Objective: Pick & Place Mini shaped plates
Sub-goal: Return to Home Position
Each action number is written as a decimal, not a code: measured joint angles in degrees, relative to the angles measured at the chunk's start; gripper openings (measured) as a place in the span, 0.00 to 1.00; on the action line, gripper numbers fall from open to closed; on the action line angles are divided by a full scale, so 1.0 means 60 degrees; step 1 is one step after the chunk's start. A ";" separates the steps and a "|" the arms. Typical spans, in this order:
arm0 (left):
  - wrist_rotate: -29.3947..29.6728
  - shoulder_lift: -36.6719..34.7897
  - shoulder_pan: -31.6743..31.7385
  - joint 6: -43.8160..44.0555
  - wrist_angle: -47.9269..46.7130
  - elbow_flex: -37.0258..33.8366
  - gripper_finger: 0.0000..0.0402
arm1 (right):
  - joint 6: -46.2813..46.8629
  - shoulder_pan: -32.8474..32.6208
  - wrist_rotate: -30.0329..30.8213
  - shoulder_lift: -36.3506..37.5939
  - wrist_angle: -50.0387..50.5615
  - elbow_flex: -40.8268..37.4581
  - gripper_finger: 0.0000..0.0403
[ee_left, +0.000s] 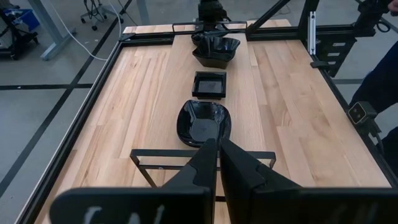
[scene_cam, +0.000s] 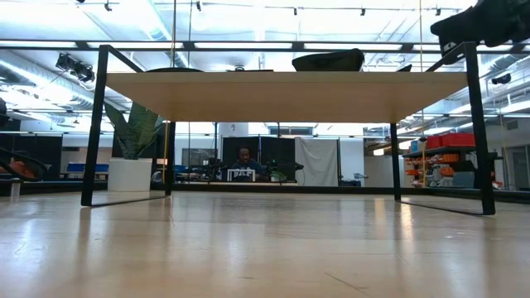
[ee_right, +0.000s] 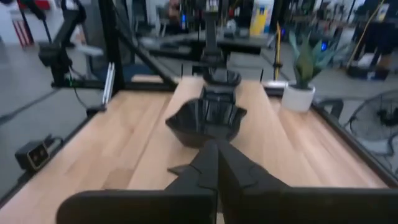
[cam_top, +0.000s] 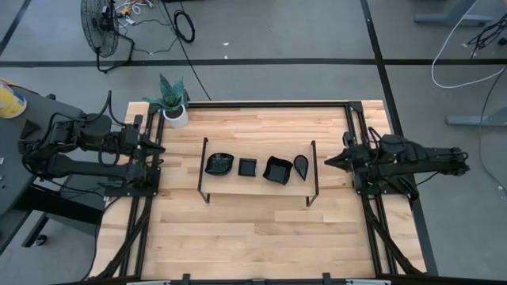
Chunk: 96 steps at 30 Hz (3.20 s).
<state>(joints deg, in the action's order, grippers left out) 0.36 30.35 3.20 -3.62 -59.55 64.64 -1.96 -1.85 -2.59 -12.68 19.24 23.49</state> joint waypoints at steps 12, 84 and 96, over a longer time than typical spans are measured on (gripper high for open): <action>0.0000 0.0000 -0.0003 0.0000 -0.0002 0.0000 0.06 | 0.0006 0.0000 0.0025 0.1316 -0.1567 -0.1712 0.00; 0.0000 0.0000 0.0000 0.0000 -0.0002 0.0000 0.06 | 0.0463 0.0710 -0.0721 0.2056 -0.3559 -0.3756 0.00; 0.0000 0.0000 -0.0003 -0.0001 0.0001 0.0000 0.06 | 0.0459 0.0710 -0.0721 0.2056 -0.3559 -0.3756 0.00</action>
<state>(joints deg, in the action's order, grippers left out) 0.36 30.35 3.18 -3.62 -59.55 64.64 0.80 2.42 -6.92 -0.34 -2.11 0.95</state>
